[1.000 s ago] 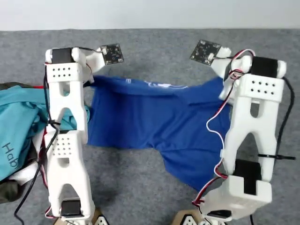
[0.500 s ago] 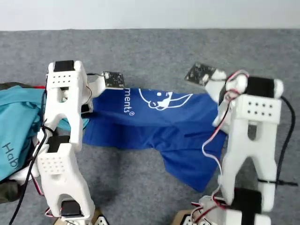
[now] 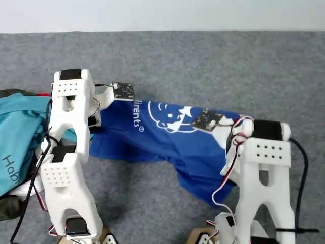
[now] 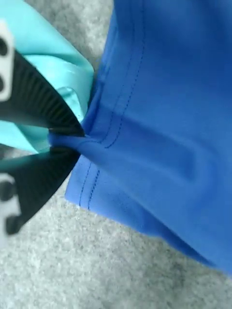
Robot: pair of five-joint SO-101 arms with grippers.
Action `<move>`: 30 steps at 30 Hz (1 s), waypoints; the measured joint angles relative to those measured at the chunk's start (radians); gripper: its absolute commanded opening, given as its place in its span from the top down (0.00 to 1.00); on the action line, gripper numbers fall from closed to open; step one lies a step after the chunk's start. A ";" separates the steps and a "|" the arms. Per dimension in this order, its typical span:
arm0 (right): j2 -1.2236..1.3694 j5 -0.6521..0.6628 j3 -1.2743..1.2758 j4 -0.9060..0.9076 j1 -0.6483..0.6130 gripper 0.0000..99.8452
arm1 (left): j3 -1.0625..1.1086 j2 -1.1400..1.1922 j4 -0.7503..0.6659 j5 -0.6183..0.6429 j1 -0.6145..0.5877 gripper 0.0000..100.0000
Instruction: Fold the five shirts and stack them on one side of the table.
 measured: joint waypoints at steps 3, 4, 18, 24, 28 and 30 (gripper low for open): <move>-0.018 0.000 0.000 0.000 0.000 0.76 | 0.003 0.000 0.000 0.003 0.000 0.88; -0.025 0.000 0.000 0.000 0.000 0.74 | 0.003 -0.003 0.000 0.011 0.000 0.87; -0.117 0.002 -0.092 -0.169 0.002 0.93 | 0.164 -0.404 -0.031 0.112 0.006 1.00; 0.129 -0.005 -0.092 -0.543 0.003 0.98 | 0.170 -0.339 -0.249 0.489 0.044 1.00; 0.345 -0.106 -0.106 -0.723 0.003 0.99 | 0.170 -0.218 -0.278 0.710 0.101 1.00; 0.459 -0.153 -0.138 -0.790 0.003 0.99 | 0.170 -0.153 -0.279 0.750 0.126 1.00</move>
